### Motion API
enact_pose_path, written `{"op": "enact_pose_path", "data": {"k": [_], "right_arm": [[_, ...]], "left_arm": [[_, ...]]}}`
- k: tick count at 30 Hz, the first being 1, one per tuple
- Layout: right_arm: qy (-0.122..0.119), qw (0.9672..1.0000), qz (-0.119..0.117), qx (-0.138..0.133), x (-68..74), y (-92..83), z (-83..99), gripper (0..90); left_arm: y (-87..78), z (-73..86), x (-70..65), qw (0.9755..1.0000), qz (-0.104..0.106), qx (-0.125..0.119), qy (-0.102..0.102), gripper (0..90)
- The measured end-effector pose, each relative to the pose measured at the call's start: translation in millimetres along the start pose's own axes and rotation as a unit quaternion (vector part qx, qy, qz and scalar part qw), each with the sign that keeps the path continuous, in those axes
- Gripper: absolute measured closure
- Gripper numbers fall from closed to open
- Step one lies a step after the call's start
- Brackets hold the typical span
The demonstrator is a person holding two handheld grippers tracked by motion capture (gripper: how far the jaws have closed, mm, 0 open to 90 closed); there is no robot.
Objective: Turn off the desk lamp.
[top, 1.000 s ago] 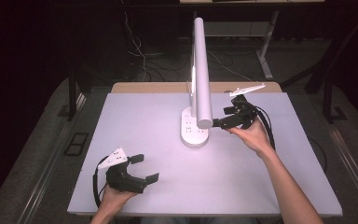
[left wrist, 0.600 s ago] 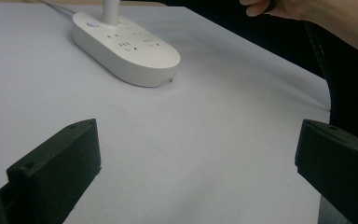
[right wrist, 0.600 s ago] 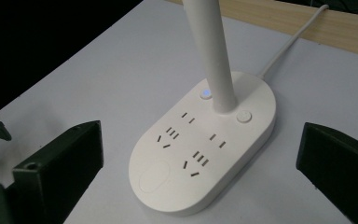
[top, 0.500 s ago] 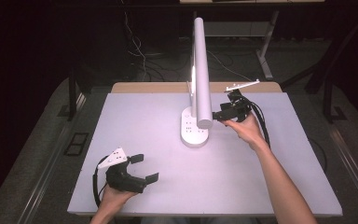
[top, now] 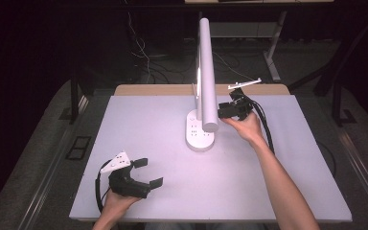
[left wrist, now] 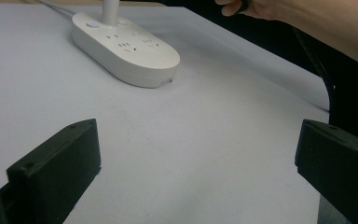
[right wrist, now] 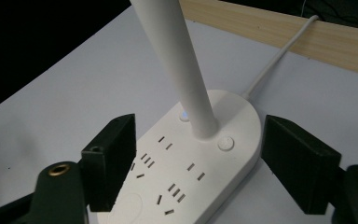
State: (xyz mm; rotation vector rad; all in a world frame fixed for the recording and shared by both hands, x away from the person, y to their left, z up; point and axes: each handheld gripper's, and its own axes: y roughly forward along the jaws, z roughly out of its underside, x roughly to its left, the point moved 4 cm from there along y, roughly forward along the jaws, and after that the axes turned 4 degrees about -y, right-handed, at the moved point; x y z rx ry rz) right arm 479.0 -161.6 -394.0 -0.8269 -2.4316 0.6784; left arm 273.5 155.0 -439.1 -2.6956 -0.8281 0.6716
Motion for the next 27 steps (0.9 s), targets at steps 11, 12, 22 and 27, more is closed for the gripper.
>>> {"op": "enact_pose_path", "data": {"k": [11, 12, 22, 27], "right_arm": [[0.013, 0.9995, 0.018, 0.022, -13.6, 16.1, -4.0, 54.2], [0.016, 0.9994, 0.019, 0.022, -14.7, 17.2, -4.0, 57.8], [0.013, 0.9992, 0.017, 0.032, -17.5, 32.7, 1.1, 81.4], [0.002, 0.9988, 0.03, 0.038, -17.1, 40.9, 3.5, 90.0]], "left_arm": [[0.1, 0.0, 0.2, 1.0, 0.001, 0.001, 0.0, 0.0], [0.3, 0.1, 0.2, 1.0, 0.001, 0.001, 0.001, 0.0], [0.1, -0.2, 0.1, 1.0, 0.002, 0.0, 0.0, 0.0], [0.4, -0.2, 0.1, 1.0, 0.003, 0.001, 0.0, 0.0]]}}
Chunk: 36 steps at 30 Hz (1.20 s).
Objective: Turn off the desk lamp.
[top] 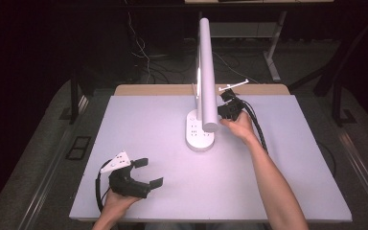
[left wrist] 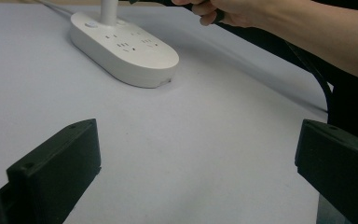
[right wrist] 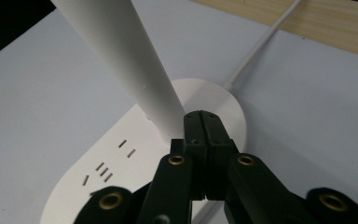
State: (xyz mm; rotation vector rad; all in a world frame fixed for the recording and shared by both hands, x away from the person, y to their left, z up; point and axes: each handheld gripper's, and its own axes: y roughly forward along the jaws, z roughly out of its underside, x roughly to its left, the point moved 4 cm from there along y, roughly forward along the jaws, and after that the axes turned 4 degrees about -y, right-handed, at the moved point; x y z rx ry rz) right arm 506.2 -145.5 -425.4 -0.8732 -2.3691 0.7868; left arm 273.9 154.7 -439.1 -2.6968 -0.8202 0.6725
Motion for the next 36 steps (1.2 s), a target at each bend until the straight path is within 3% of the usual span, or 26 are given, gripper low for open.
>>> {"op": "enact_pose_path", "data": {"k": [16, 26, 36], "right_arm": [[0.003, 0.9998, 0.003, 0.017, -3.0, 24.4, 10.7, 90.0], [0.014, 0.9999, 0.002, 0.009, -4.4, 27.1, 11.6, 90.0], [-0.001, 0.9997, 0.019, 0.016, -0.8, 26.4, 10.1, 90.0]], "left_arm": [[-1.0, -0.2, 0.9, 1.0, 0.0, 0.0, -0.001, 0.0], [-0.5, 0.3, -0.6, 1.0, 0.001, 0.001, 0.001, 0.0], [-0.7, -0.2, 0.7, 1.0, 0.001, 0.0, -0.001, 0.0]]}}
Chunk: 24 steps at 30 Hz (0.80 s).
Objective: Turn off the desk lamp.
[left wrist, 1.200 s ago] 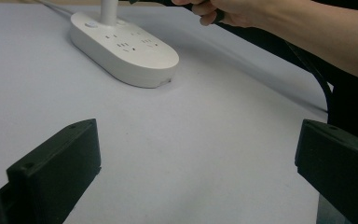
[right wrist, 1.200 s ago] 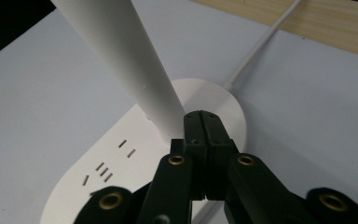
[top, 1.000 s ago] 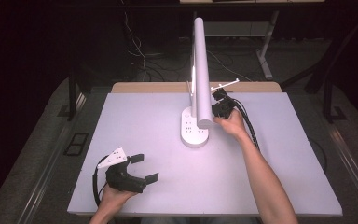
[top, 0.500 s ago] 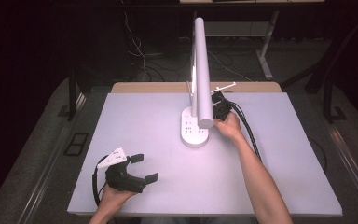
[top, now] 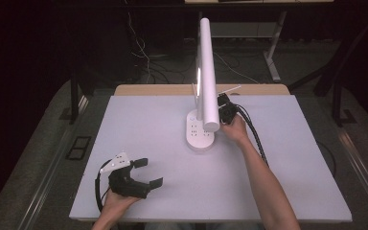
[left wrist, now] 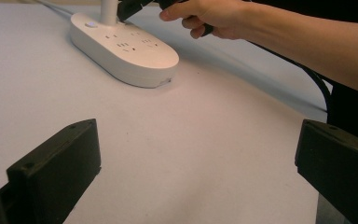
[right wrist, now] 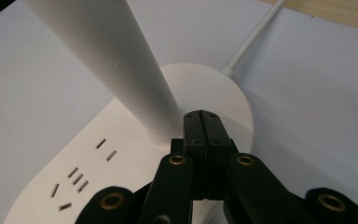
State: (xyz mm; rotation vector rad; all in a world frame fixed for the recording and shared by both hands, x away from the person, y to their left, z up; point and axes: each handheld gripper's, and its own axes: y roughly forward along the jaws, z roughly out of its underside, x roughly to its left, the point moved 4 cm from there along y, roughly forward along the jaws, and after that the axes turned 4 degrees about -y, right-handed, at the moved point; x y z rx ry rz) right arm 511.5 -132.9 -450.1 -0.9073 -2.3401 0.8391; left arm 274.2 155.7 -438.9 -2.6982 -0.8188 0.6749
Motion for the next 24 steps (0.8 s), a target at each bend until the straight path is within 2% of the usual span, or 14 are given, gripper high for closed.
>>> {"op": "enact_pose_path", "data": {"k": [4, 8, 15, 20, 24], "right_arm": [[-0.001, 1.0, 0.0, 0.003, -1.5, -1.6, -0.4, 90.0], [0.01, 0.9999, -0.008, -0.002, -3.8, -1.7, 1.5, 90.0], [-0.001, 1.0, 0.006, 0.002, -0.9, -0.7, 2.3, 90.0], [0.007, 1.0, 0.004, -0.005, -2.0, -0.9, 3.0, 90.0], [0.003, 0.9999, 0.011, -0.002, -0.6, -0.9, 1.5, 90.0]], "left_arm": [[0.9, 0.0, 0.2, 1.0, 0.0, 0.001, -0.001, 0.0], [1.0, 0.2, -0.7, 1.0, -0.001, 0.002, 0.001, 0.0], [0.4, 0.2, -0.9, 1.0, -0.001, 0.002, 0.003, 0.0], [0.5, 0.2, -1.6, 1.0, 0.0, 0.001, 0.001, 0.0], [0.4, -0.1, 0.1, 1.0, 0.0, 0.0, -0.001, 0.0]]}}
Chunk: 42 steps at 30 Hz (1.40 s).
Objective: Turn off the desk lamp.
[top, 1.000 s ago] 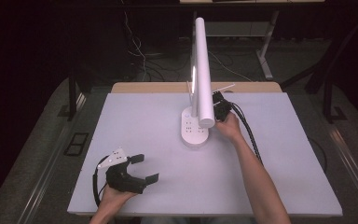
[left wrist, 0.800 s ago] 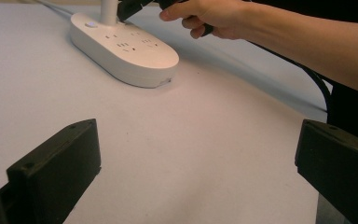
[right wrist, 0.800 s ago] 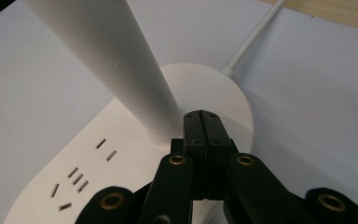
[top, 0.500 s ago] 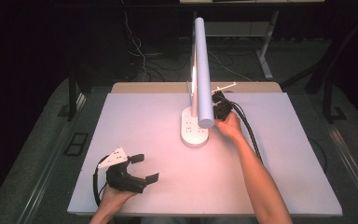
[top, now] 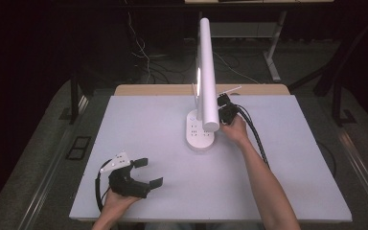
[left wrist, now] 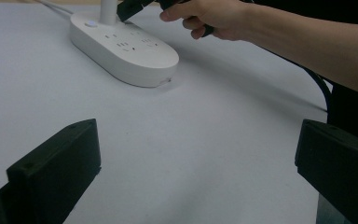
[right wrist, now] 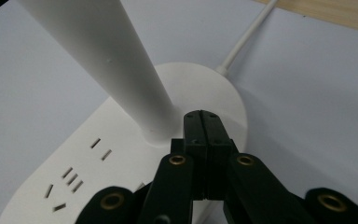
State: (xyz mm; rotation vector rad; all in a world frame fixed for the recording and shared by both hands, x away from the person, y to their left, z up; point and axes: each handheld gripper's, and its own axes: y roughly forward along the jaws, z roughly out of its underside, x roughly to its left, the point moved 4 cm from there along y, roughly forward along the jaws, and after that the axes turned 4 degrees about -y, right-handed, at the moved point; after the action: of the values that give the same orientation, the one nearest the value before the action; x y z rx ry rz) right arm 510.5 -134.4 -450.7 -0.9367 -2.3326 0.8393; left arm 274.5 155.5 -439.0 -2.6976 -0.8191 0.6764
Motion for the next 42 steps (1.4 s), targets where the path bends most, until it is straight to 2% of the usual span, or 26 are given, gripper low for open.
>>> {"op": "enact_pose_path", "data": {"k": [11, 14, 21, 28, 35, 42], "right_arm": [[0.002, 1.0, -0.004, -0.005, -0.6, 0.0, 0.0, 90.0], [0.012, 0.9999, -0.005, -0.006, -1.7, 0.5, 1.3, 90.0], [0.004, 0.9999, 0.011, -0.006, 1.3, 1.0, 1.6, 90.0], [0.008, 0.9999, 0.009, -0.007, 2.3, -0.5, 0.9, 90.0], [0.013, 0.9997, -0.002, -0.023, 6.3, -10.3, -4.1, 90.0], [0.005, 0.9996, -0.004, -0.029, 8.0, -24.7, -6.3, 89.9]], "left_arm": [[-0.1, 0.3, -0.7, 1.0, -0.001, 0.001, 0.001, 0.0], [-0.2, 0.2, -0.6, 1.0, -0.001, 0.0, 0.002, 0.0], [0.3, 0.2, -1.8, 1.0, 0.0, 0.001, 0.002, 0.0], [0.0, 0.0, 0.2, 1.0, 0.0, 0.0, 0.0, 0.0], [0.4, 0.0, 0.1, 1.0, 0.0, 0.0, -0.001, 0.0], [0.9, 0.0, -0.7, 1.0, 0.001, -0.001, 0.0, 0.0]]}}
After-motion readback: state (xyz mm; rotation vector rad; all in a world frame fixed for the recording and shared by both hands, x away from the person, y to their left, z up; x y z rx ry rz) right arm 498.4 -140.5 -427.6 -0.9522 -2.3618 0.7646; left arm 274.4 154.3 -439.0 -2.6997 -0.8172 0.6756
